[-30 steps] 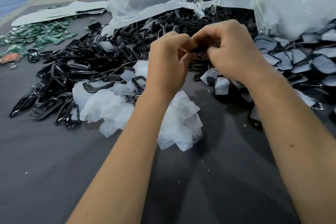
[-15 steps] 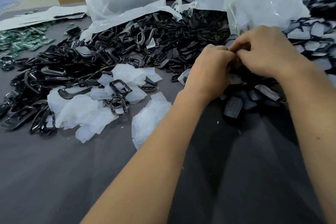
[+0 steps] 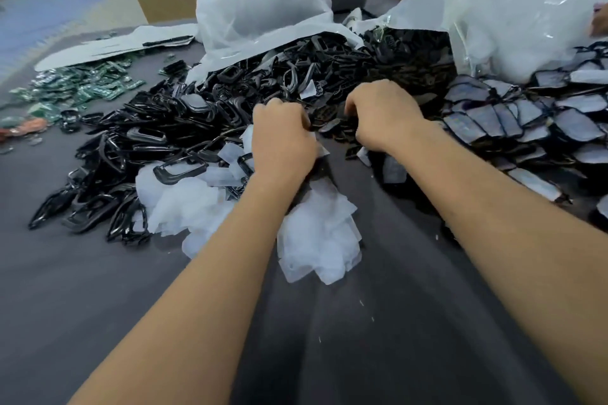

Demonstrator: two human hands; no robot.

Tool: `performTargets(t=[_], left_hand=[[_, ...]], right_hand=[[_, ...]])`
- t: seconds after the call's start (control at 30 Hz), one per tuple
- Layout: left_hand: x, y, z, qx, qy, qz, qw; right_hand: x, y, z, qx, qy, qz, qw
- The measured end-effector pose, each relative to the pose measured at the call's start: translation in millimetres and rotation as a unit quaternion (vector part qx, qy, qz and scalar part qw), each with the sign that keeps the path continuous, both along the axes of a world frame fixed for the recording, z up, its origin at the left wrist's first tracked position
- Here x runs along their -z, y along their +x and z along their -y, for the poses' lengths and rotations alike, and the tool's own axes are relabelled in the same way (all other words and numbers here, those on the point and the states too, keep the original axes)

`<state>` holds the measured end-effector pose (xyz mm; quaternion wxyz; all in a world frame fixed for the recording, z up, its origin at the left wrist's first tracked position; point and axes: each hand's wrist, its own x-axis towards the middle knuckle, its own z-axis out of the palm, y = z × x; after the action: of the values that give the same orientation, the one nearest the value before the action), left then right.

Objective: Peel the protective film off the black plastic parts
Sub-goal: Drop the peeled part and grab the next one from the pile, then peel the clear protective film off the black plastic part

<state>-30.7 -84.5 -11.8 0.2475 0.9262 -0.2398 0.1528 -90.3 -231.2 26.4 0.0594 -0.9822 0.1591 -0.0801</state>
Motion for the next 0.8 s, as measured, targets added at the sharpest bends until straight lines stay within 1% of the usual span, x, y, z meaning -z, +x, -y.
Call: performTargets(t=[0.07, 0.17, 0.27, 0.37, 0.43, 0.5, 0.57, 0.6, 0.67, 0.7, 0.73, 0.8], left_hand=[[-2.0, 19.4, -11.2, -0.013, 0.02, -0.014, 1.0], [-4.2, 40.1, -14.9, 0.004, 0.094, -0.056, 0.994], [-10.8, 52.9, -11.6, 0.037, 0.139, -0.081, 0.986], [-16.8, 59.3, -14.0, 0.031, 0.13, -0.064, 0.989], [-17.9, 59.5, -19.1, -0.004, 0.102, -0.017, 0.995], [-19.3, 57.4, -25.0, -0.024, 0.02, 0.016, 0.999], [-23.0, 51.5, -31.8, -0.026, -0.108, -0.012, 0.994], [-25.0, 46.1, -35.4, -0.021, -0.191, -0.052, 0.98], [-26.0, 28.4, -41.2, -0.007, -0.344, -0.14, 0.928], [-24.3, 18.7, -44.1, -0.003, -0.394, -0.173, 0.902], [-21.0, 9.2, -46.1, -0.001, -0.426, -0.203, 0.882], [-12.7, -6.7, -50.0, -0.005, -0.457, -0.246, 0.855]], right_hand=[[2.2, 8.0, 0.8, 0.025, -0.004, 0.008, 1.0], [-0.1, 13.7, 3.9, 0.052, 0.004, 0.034, 0.998], [0.0, 17.7, 6.2, 0.073, 0.025, 0.095, 0.992], [2.6, 20.1, 7.6, 0.081, 0.065, 0.175, 0.979], [1.7, 20.5, 5.4, 0.078, 0.104, 0.232, 0.964], [1.8, 19.3, 2.4, 0.067, 0.125, 0.268, 0.953], [5.5, 17.7, -2.6, 0.058, 0.146, 0.279, 0.947], [8.2, 16.6, -6.8, 0.056, 0.168, 0.284, 0.942], [15.5, 13.2, -19.8, 0.05, 0.243, 0.305, 0.919], [19.9, 11.3, -29.7, 0.04, 0.285, 0.316, 0.904], [25.7, 9.3, -40.6, 0.027, 0.321, 0.323, 0.89], [39.4, 5.9, -61.6, -0.002, 0.371, 0.324, 0.87]])
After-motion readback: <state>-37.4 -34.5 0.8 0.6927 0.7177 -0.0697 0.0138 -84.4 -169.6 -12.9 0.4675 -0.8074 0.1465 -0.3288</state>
